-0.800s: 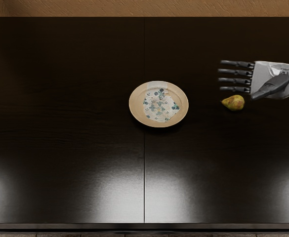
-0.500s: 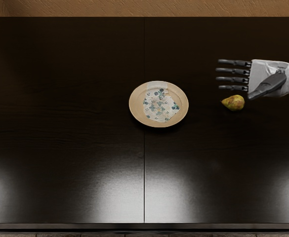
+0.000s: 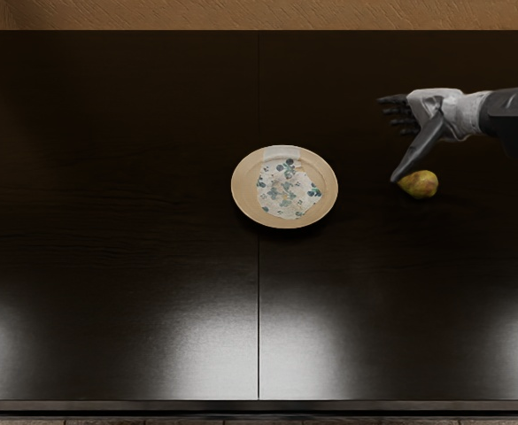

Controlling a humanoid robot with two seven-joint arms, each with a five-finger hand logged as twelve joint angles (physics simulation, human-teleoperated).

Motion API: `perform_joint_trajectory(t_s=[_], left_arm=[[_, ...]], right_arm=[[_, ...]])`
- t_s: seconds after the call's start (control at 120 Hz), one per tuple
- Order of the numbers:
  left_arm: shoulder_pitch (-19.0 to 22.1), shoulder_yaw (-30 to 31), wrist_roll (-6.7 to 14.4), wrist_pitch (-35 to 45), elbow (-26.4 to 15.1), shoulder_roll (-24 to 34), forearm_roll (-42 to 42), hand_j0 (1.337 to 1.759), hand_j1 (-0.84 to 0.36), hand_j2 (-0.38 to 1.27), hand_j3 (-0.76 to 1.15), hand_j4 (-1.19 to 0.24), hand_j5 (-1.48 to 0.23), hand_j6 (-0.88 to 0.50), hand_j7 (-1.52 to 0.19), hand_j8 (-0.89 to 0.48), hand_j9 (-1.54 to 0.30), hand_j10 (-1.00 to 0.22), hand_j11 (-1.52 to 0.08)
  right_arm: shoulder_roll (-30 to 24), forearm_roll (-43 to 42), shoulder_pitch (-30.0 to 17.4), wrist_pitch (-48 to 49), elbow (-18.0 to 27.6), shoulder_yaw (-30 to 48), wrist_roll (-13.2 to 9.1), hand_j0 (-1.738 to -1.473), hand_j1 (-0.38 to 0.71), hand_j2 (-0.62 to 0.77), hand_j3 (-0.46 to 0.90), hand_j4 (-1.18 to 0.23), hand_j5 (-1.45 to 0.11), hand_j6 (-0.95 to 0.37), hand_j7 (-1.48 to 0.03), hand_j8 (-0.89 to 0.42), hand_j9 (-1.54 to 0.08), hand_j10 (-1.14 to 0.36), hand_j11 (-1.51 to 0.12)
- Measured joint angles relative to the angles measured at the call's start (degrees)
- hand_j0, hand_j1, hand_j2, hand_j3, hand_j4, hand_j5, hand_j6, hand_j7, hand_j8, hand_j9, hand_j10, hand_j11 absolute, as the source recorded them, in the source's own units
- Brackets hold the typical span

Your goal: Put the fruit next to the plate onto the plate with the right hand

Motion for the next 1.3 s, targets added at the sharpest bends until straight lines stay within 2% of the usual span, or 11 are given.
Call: perform_joint_trajectory(t_s=[0.167,0.308,0.492,0.642,0.792,0.992,1.3], left_arm=[[0.02,-0.01,0.01,0.02,0.01,0.00,-0.04,1.658,0.33,0.00,0.00,-0.01,-0.02,-0.01,-0.02,-0.01,-0.02,-0.01,-0.02],[0.04,0.06,0.01,0.02,0.01,0.00,-0.04,1.658,0.33,0.00,0.00,-0.01,-0.02,-0.01,-0.02,-0.01,-0.02,-0.01,-0.02],[0.01,0.08,0.01,0.02,0.01,0.00,-0.05,1.658,0.33,0.00,0.00,-0.01,-0.02,-0.01,-0.02,-0.01,-0.02,-0.01,-0.02],[0.01,0.09,0.01,0.00,0.01,0.00,-0.05,1.658,0.33,0.00,0.00,-0.01,-0.02,-0.01,-0.02,-0.01,-0.02,-0.01,-0.02],[0.00,0.03,0.01,0.01,0.01,0.00,-0.05,1.658,0.33,0.00,0.00,-0.01,-0.02,-0.01,-0.02,-0.01,-0.02,-0.01,-0.02],[0.01,-0.06,0.01,-0.01,-0.01,0.00,-0.05,1.658,0.33,0.00,0.00,-0.01,-0.02,-0.01,-0.02,-0.01,-0.02,-0.01,-0.02],[0.00,-0.10,0.00,0.00,0.00,0.00,-0.05,1.658,0.33,0.00,0.00,-0.01,-0.02,-0.01,-0.02,-0.01,-0.02,-0.01,-0.02]], right_arm=[[1.26,-3.42,7.08,-11.70,-0.16,-16.67,0.00,-1.658,-0.35,0.00,0.00,0.00,0.00,0.00,0.00,0.00,0.00,0.00,0.00],[1.96,-4.09,12.70,-15.83,-0.14,-30.67,0.00,-1.658,-0.35,0.00,0.00,0.00,0.00,0.00,0.00,0.00,0.00,0.00,0.00],[2.23,-4.54,15.34,-17.77,-0.30,-41.21,0.00,-1.658,-0.35,0.00,0.00,0.00,0.00,0.00,0.00,0.00,0.00,0.00,0.00],[3.69,-5.14,16.13,-23.12,-0.41,-46.19,0.00,-1.658,-0.35,0.00,0.00,0.00,0.00,-0.01,0.00,0.00,0.00,0.00,0.00],[5.19,-6.61,15.59,-28.07,-1.39,-47.99,0.00,-1.658,-0.27,-0.01,0.00,-0.07,-0.09,-0.07,-0.09,-0.07,-0.09,-0.07,-0.09],[7.67,-7.05,14.53,-30.04,-3.66,-48.71,0.00,-1.658,-0.15,-0.03,0.00,-0.17,-0.22,-0.18,-0.22,-0.17,-0.22,-0.17,-0.22],[10.98,-7.12,12.98,-30.74,-6.39,-48.96,0.00,-1.658,-0.04,-0.05,0.00,-0.26,-0.33,-0.26,-0.33,-0.26,-0.33,-0.26,-0.33]])
